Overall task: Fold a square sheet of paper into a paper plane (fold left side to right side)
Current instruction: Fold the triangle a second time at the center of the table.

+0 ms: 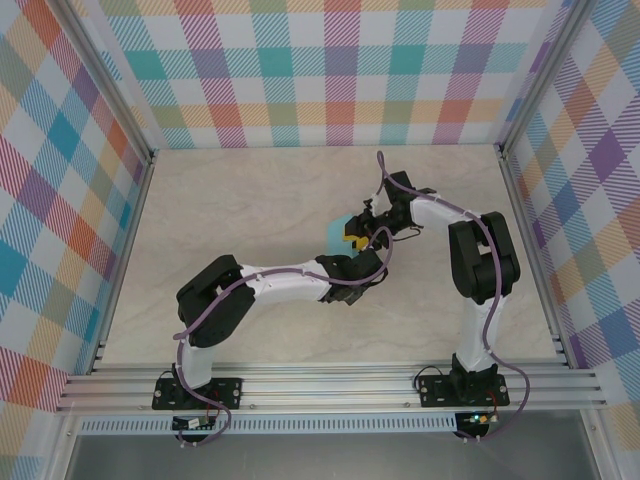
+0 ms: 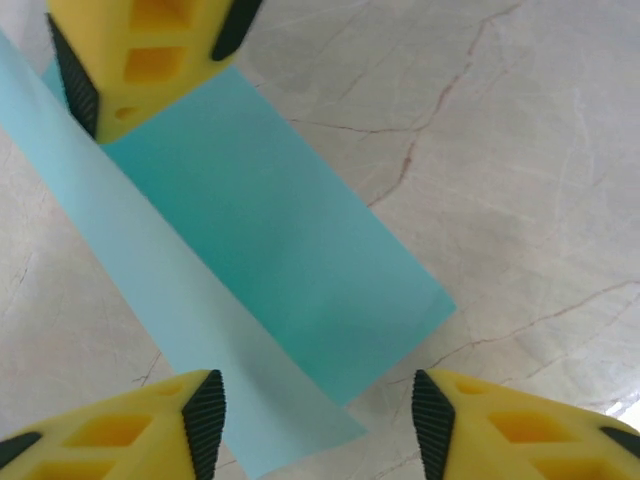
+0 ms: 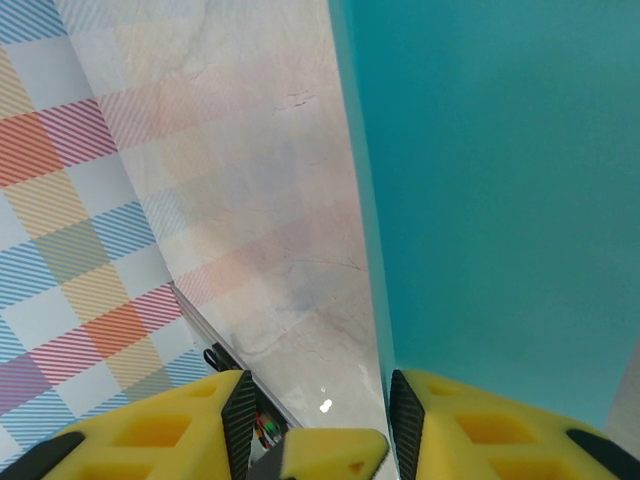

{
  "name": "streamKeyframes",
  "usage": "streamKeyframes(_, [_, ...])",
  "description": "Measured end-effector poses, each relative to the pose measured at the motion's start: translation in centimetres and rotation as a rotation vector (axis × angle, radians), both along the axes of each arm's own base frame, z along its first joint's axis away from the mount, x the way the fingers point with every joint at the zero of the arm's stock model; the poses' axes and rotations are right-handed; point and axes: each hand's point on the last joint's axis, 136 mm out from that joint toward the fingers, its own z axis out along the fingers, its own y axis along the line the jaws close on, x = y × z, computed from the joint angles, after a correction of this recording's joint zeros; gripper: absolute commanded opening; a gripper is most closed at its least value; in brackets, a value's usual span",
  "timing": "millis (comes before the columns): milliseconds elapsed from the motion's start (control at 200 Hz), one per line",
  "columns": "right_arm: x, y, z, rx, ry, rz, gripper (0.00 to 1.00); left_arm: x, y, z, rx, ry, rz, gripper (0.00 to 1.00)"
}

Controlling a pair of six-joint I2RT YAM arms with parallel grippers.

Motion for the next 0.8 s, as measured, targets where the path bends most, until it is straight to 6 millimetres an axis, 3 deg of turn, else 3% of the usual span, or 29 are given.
streamKeyframes(590, [-0.15,-0.35,-0.52,-0.042,0.01,-0.003,0.43,-0.27,-0.29,-0.12,-0.009,0.016,-0.016,0.1])
streamKeyframes(800, [-0.04,-0.5,-0.64,-0.061,0.003,-0.005,0.52,-0.58,-0.12,-0.05,-0.05,0.055,-0.009,0.07])
